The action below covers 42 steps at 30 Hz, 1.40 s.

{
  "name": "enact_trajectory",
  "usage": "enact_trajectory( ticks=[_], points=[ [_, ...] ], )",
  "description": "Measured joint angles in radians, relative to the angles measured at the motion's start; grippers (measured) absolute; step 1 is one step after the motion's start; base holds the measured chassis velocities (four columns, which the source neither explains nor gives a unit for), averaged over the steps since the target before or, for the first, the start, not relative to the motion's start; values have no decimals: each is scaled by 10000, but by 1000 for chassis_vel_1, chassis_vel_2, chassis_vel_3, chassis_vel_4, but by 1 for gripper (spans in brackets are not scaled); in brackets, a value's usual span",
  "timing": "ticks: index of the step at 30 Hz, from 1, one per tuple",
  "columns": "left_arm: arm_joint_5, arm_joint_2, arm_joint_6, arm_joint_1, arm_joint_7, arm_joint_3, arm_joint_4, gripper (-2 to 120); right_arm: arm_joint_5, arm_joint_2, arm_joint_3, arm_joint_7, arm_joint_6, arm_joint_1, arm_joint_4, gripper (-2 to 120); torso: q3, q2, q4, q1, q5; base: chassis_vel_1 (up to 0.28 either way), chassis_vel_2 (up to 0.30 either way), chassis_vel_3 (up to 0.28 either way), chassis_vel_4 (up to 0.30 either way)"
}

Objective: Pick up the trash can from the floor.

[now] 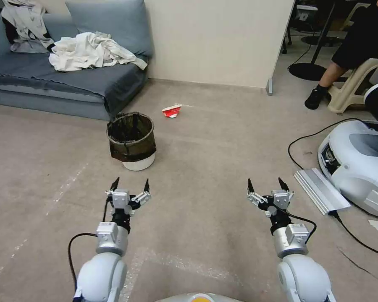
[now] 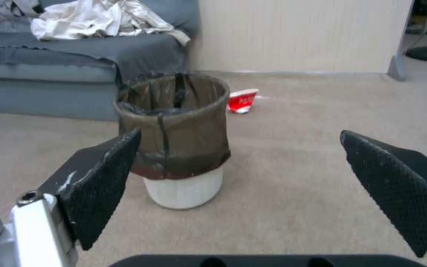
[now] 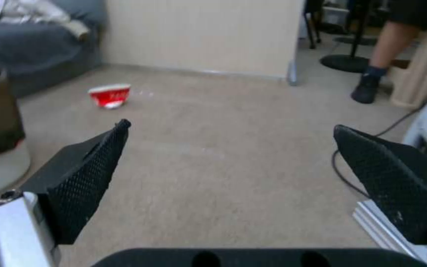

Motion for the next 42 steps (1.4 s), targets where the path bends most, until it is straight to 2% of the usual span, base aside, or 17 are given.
enact_trajectory(
  ticks=[1,5,6,9,10,12,20,23,24,25,30,42],
  points=[
    [0,0,0,0,0,0,0,100,0,0,0,0,0,0,0,100,0,0,0,0,0,0,0,0,0],
    [-861,51,1041,376,-65,-388,-1301,100,1168,-134,598,394,-1110,-430,1405,100,0,0,1,0,1,0,0,0,0],
    [-861,51,1041,376,-65,-388,-1301,100,1168,-134,598,394,-1110,-430,1405,100,0,0,1,0,1,0,0,0,0],
    [-1682,102,2029,733,-134,-752,-2508,100,2153,-241,1102,728,-2050,-796,2606,100,0,0,0,-1,3,0,0,0,0],
    [-1682,102,2029,733,-134,-752,-2508,100,2153,-241,1102,728,-2050,-796,2606,100,0,0,0,-1,3,0,0,0,0],
    [-2162,298,2170,951,-166,-995,-2980,100,2595,-295,1332,880,-2468,-950,3151,100,-1,0,0,-1,6,0,0,0,0],
    [-2270,446,1970,1056,-198,-1072,-2978,100,2765,-354,1370,909,-2477,-988,3238,100,0,0,1,0,3,0,0,0,0],
    [-2287,433,1965,1045,-201,-1066,-2946,100,2879,-480,1360,872,-2205,-976,3113,100,1,0,4,0,6,0,0,0,0],
    [-2286,427,1966,1036,-201,-1066,-2921,100,2924,-530,1355,823,-1998,-959,3024,100,0,0,-3,0,4,0,0,0,0],
    [-2285,416,1977,1047,-203,-1068,-2898,100,3032,-693,1321,694,-1477,-896,2734,100,1,0,4,0,2,0,0,0,0],
    [-2279,407,1980,1067,-226,-1095,-2863,100,3101,-832,1294,401,-901,-776,2454,100,1,0,1,0,5,0,0,0,0],
    [-2228,345,1984,1067,-241,-1097,-2830,100,3110,-883,1290,337,-736,-701,2334,100,1,0,2,1,3,0,0,0,0]
  ],
)
